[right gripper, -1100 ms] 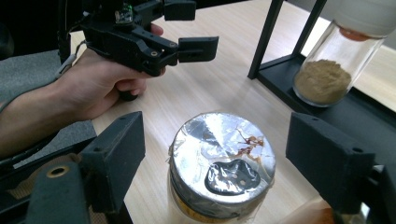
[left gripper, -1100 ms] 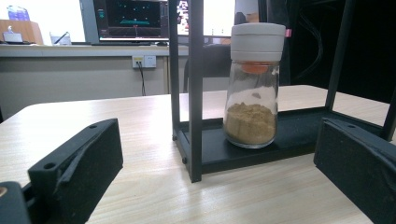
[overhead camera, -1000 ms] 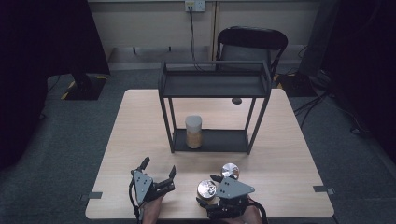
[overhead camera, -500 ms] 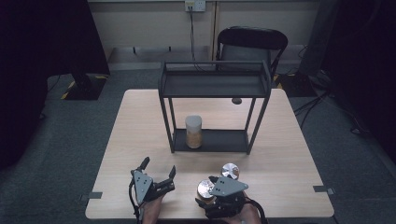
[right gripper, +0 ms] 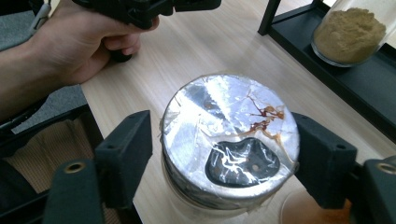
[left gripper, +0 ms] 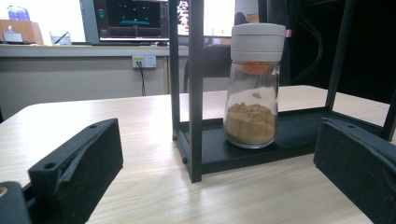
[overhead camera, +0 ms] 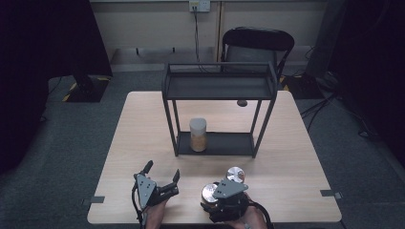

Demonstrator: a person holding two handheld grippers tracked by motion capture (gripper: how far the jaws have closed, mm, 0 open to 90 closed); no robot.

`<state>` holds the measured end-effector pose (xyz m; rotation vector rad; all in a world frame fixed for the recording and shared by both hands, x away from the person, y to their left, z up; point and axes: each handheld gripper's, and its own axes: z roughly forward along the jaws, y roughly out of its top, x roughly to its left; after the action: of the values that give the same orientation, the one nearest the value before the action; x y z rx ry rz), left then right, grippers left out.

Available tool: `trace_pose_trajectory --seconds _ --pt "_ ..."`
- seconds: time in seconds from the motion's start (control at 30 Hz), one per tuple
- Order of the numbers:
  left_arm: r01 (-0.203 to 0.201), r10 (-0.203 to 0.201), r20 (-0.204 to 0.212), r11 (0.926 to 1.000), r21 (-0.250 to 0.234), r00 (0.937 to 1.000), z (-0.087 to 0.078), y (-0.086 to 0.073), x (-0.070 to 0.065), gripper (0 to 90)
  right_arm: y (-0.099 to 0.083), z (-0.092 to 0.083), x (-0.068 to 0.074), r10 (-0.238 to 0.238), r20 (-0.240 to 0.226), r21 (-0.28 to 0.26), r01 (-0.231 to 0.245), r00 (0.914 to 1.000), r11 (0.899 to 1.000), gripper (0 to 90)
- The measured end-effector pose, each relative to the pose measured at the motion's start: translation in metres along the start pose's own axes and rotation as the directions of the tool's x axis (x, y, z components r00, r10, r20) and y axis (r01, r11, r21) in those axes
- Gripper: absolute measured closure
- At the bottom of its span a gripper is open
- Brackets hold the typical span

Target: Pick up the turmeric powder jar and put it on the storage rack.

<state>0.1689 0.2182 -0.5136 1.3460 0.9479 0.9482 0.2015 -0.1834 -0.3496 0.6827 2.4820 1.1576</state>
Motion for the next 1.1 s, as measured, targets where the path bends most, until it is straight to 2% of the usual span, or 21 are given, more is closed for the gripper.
trace_pose_trajectory --seconds 0.1,0.4,0.77,1.0,1.1 --pt "0.000 0.000 0.000 1.0000 0.000 1.0000 0.000 0.000 0.000 0.7 0.000 -0.001 0.000 0.000 0.005 0.002 0.000 1.0000 1.000 30.4" --pt "0.001 -0.001 0.000 1.0000 -0.002 1.0000 0.000 0.000 0.000 0.7 0.002 -0.001 -0.003 0.018 -0.006 0.008 -0.018 0.9998 1.000 31.4" --pt "0.000 0.000 0.000 1.0000 -0.002 1.0000 0.000 0.000 0.000 0.7 0.005 -0.002 -0.010 0.044 -0.028 0.017 -0.044 0.9986 0.999 32.4" --pt "-0.001 0.001 0.000 1.0000 -0.005 1.0000 0.000 -0.001 0.000 0.9 0.004 -0.003 -0.019 0.071 -0.058 0.011 -0.070 0.9958 0.997 34.0" --pt "-0.003 0.003 -0.001 1.0000 -0.004 1.0000 0.000 -0.001 0.000 0.9 0.006 -0.003 -0.020 0.069 -0.059 0.017 -0.068 0.9959 0.998 34.1"
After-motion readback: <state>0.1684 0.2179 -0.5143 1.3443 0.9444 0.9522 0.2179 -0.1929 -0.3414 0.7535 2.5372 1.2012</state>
